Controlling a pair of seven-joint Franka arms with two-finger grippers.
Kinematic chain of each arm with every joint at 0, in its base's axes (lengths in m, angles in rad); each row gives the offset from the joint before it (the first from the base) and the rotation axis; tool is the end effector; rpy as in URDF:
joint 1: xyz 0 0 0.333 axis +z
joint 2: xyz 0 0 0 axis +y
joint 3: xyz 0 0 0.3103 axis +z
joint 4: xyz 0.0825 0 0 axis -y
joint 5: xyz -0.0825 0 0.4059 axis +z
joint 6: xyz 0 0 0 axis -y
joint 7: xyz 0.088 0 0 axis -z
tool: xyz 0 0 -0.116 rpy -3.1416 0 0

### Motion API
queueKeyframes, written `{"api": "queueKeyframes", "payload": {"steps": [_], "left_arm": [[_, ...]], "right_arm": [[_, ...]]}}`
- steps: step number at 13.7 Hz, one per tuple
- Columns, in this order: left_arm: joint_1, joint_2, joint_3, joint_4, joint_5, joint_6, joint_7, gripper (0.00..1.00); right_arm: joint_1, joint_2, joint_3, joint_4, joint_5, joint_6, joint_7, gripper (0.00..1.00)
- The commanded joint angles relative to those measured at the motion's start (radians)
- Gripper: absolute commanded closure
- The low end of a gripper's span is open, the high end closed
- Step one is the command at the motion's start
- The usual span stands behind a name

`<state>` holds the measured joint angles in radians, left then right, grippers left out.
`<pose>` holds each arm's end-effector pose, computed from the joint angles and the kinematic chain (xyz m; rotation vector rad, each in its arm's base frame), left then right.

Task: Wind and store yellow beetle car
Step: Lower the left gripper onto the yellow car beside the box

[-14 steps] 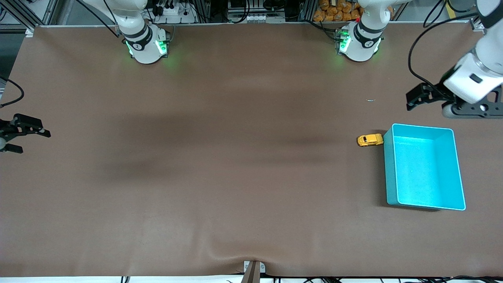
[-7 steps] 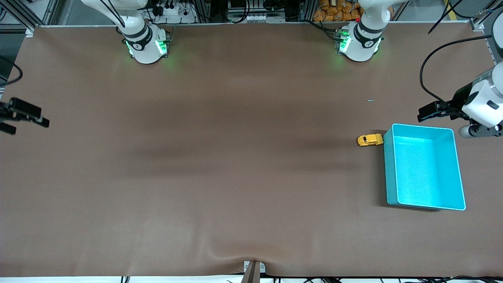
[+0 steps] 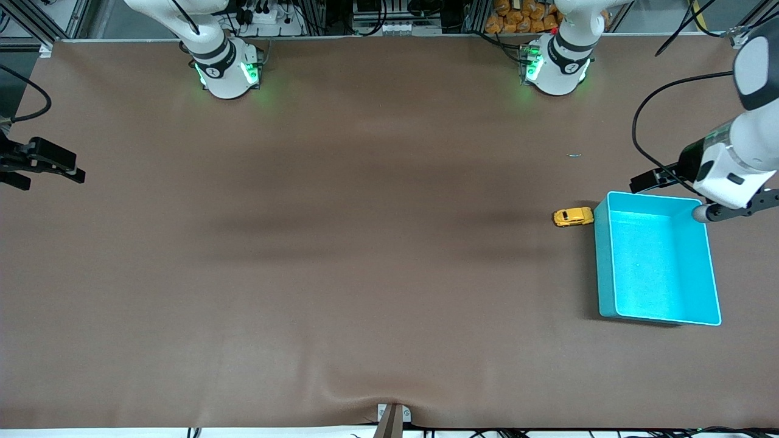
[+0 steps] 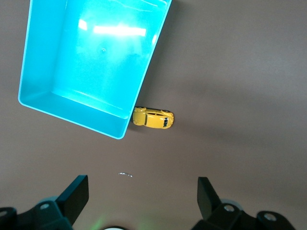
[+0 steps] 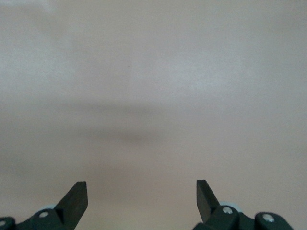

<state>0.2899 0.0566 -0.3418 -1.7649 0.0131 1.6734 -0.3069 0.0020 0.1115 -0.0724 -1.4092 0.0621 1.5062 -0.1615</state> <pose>0.5825 -0.0256 0.4915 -3.0890 -0.3910 0.2239 0.6032 -0.0324 0.6180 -3.0829 -0.1466 0.0122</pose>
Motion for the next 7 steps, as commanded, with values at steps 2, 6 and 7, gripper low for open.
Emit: {"api": "queueKeyframes", "payload": {"steps": [2, 6, 7], "left_arm": [[0.005, -0.184, -0.009, -0.287, -0.01, 0.194, -0.095, 0.0], [0.005, -0.245, -0.008, -0.476, -0.038, 0.356, -0.24, 0.0], [0.005, -0.241, -0.008, -0.496, -0.038, 0.374, -0.289, 0.0]], "right_arm": [[0.015, -0.128, 0.005, -0.172, -0.036, 0.082, 0.023, 0.0], [0.015, -0.122, 0.003, -0.152, -0.036, 0.068, 0.029, 0.0], [0.015, -0.122, 0.005, -0.148, -0.036, 0.068, 0.063, 0.0]]}}
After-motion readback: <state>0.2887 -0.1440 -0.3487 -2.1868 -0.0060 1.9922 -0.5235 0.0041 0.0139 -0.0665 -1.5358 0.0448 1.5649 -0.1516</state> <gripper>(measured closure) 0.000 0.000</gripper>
